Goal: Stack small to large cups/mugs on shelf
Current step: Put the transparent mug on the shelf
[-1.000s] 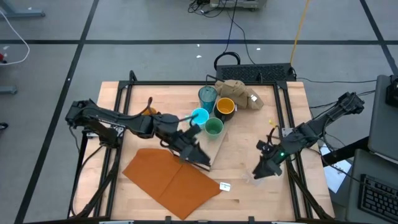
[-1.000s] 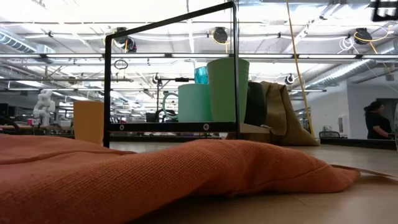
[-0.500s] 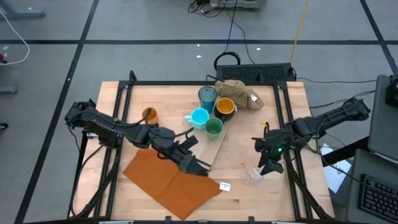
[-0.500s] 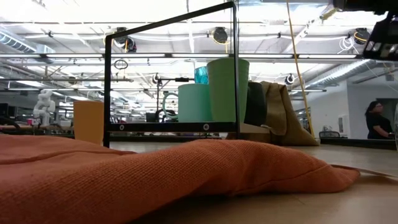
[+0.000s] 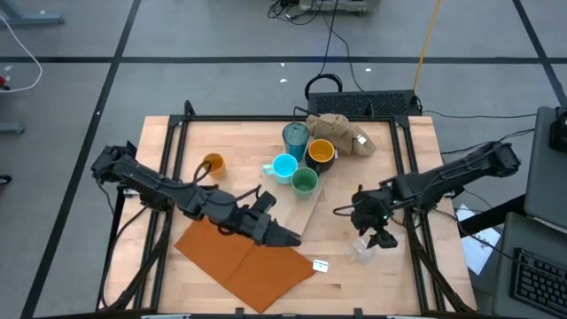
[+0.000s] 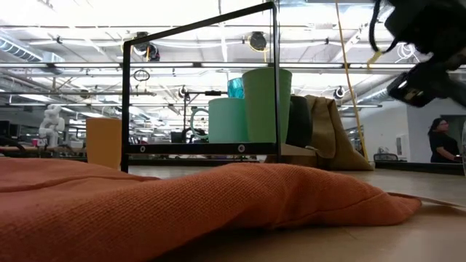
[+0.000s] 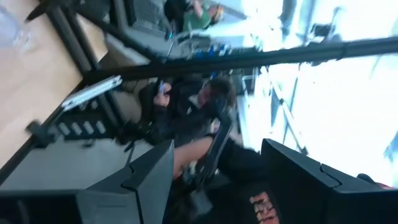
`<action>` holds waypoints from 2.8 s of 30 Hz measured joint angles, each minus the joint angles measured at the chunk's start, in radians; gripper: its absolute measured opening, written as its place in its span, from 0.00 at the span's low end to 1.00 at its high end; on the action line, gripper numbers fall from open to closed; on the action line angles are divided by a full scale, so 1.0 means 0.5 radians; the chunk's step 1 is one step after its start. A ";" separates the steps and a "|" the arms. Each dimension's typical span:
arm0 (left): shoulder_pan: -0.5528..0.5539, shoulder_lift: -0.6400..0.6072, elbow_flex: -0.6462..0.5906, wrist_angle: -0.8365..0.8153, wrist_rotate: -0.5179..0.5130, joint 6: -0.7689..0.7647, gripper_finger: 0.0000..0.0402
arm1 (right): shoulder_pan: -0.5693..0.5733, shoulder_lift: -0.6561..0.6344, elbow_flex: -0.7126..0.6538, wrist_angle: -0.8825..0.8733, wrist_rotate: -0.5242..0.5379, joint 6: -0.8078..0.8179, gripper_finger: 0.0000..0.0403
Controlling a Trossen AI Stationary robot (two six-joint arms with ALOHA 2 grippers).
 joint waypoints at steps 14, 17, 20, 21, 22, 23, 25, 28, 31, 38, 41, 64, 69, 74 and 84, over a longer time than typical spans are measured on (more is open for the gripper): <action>-0.068 0.000 0.000 0.015 -0.188 -0.064 0.61 | -0.090 0.364 0.001 0.079 -0.011 -0.356 0.58; -0.072 0.000 0.000 0.011 -0.188 -0.055 0.61 | -0.089 0.361 0.001 0.086 -0.135 -0.294 0.58; -0.071 0.000 0.000 0.008 -0.187 -0.021 0.61 | -0.089 0.358 0.002 0.053 -0.337 -0.172 0.58; -0.070 0.000 0.000 0.007 -0.188 -0.009 0.61 | -0.085 0.359 0.002 0.002 -0.421 -0.116 0.58; -0.070 0.000 0.000 0.005 -0.188 0.005 0.61 | -0.078 0.358 0.001 -0.044 -0.493 -0.057 0.58; -0.070 0.000 0.000 0.005 -0.188 0.013 0.61 | -0.061 0.357 0.001 -0.073 -0.535 -0.008 0.58; -0.070 0.000 0.000 0.006 -0.188 0.042 0.61 | -0.006 0.346 0.001 -0.110 -0.557 0.063 0.58; -0.070 0.000 0.000 -0.001 -0.188 0.079 0.61 | 0.078 0.346 0.001 -0.071 -0.543 0.290 0.58; -0.071 0.000 0.000 -0.004 -0.187 0.113 0.61 | 0.157 0.346 0.001 -0.013 -0.511 0.515 0.58; -0.072 0.000 0.000 -0.004 -0.187 0.200 0.61 | 0.255 0.346 0.001 0.101 -0.134 0.764 0.68; -0.072 0.000 0.000 -0.004 -0.186 0.202 0.61 | 0.285 0.346 0.001 0.102 -0.106 0.916 0.75; -0.104 0.000 0.000 -0.003 -0.186 0.227 0.61 | 0.647 0.353 0.001 0.405 0.373 1.646 0.87; -0.117 0.000 0.000 -0.003 -0.193 0.212 0.61 | 0.717 0.430 0.001 0.476 0.367 1.784 0.87; -0.119 0.000 0.000 -0.003 -0.201 0.212 0.61 | 0.789 0.567 0.000 0.629 0.366 1.881 0.87; -0.124 0.001 0.000 -0.003 -0.211 0.199 0.61 | 0.818 0.774 0.002 0.773 0.356 2.067 0.87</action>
